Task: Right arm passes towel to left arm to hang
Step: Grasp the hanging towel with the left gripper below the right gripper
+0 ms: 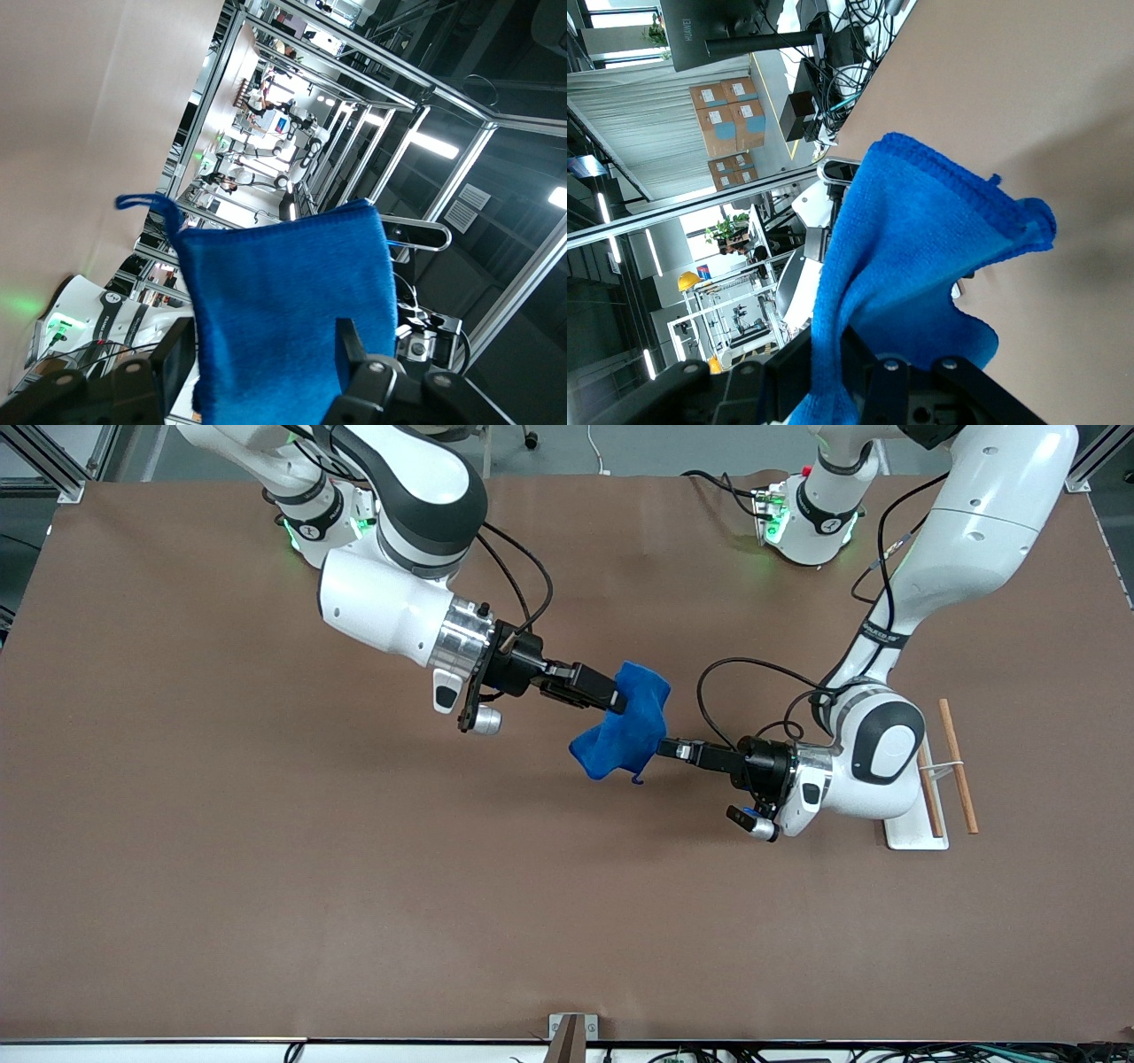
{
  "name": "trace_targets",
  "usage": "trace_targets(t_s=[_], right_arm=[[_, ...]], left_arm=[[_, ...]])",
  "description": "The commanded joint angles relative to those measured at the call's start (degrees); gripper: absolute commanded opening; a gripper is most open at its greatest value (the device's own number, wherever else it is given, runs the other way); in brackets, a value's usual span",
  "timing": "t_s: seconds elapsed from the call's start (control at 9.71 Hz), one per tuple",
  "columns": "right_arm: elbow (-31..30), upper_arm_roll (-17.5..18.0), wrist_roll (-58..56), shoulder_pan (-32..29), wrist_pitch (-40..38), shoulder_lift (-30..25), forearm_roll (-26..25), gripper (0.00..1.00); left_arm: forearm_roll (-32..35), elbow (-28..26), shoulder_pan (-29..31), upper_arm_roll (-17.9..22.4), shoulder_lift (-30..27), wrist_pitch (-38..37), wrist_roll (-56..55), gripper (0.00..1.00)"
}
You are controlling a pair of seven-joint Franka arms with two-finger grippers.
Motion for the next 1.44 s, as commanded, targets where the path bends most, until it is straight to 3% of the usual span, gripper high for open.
trace_targets(t_s=[0.0, 0.41, 0.62, 0.82, 1.24, 1.34], right_arm=[[0.86, 0.44, 0.14, 0.24, 0.59, 0.49, 1.05, 0.0], [0.86, 0.44, 0.14, 0.24, 0.59, 0.49, 1.05, 0.0], [0.86, 0.44, 0.14, 0.24, 0.59, 0.49, 0.97, 0.0], [0.86, 0.44, 0.14, 0.24, 0.5, 0.49, 0.97, 0.0], [0.86, 0.44, 0.22, 0.15, 0.42, 0.49, 1.05, 0.0], [0.6, 0.44, 0.57, 0.24, 0.5, 0.49, 0.88, 0.5]], left_arm=[[-0.02, -1.5, 0.33, 0.04, 0.57, -0.11, 0.24, 0.67], [0.07, -0.88, 2.6, 0.04, 0.3, -3.18, 0.23, 0.46], [0.07, -0.88, 2.79, -0.05, 0.21, -3.89, 0.32, 0.28], [0.07, -0.88, 2.7, 0.04, 0.04, -3.89, 0.32, 0.02], [0.24, 2.88, 2.61, 0.92, -0.92, -3.19, -4.91, 0.0], [1.46, 5.34, 2.53, 1.7, -1.63, -2.14, -10.35, 0.0]])
